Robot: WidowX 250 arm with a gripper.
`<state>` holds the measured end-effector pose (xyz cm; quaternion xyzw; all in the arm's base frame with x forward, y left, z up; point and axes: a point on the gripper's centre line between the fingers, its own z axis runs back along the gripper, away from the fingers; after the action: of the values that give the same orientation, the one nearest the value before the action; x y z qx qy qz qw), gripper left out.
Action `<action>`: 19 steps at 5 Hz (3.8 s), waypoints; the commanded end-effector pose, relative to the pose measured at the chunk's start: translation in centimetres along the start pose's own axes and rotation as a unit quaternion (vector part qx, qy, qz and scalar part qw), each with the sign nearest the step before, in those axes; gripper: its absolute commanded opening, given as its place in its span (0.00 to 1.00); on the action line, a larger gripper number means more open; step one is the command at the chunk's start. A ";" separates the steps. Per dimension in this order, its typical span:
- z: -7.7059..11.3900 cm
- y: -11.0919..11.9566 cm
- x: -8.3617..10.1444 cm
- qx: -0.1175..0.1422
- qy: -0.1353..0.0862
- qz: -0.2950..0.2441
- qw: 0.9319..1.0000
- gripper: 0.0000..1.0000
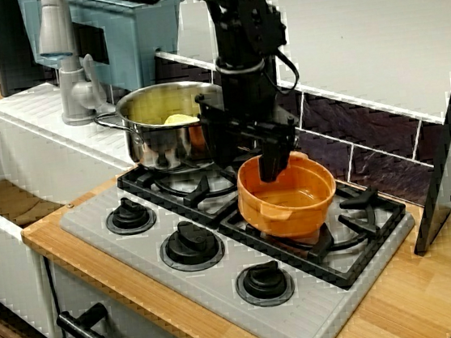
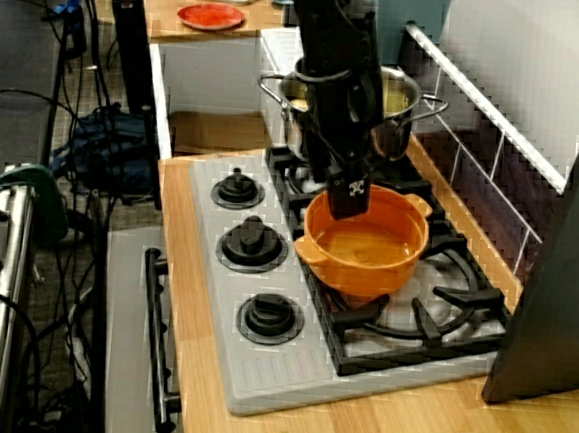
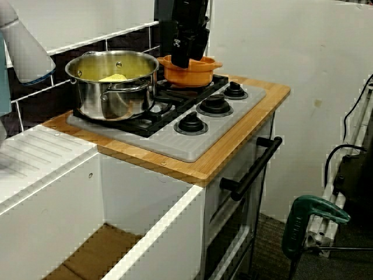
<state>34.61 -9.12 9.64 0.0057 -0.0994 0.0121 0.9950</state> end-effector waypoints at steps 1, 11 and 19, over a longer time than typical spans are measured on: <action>0.0 -0.8 -0.1 0.004 -0.025 0.001 1.000 1.00; 5.6 -2.7 3.0 -0.074 0.040 -0.047 0.995 0.00; 8.9 0.3 4.9 -0.049 -0.020 -0.044 0.998 0.00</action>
<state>37.53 -8.84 17.47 -0.0340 -0.0926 -0.0334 0.9946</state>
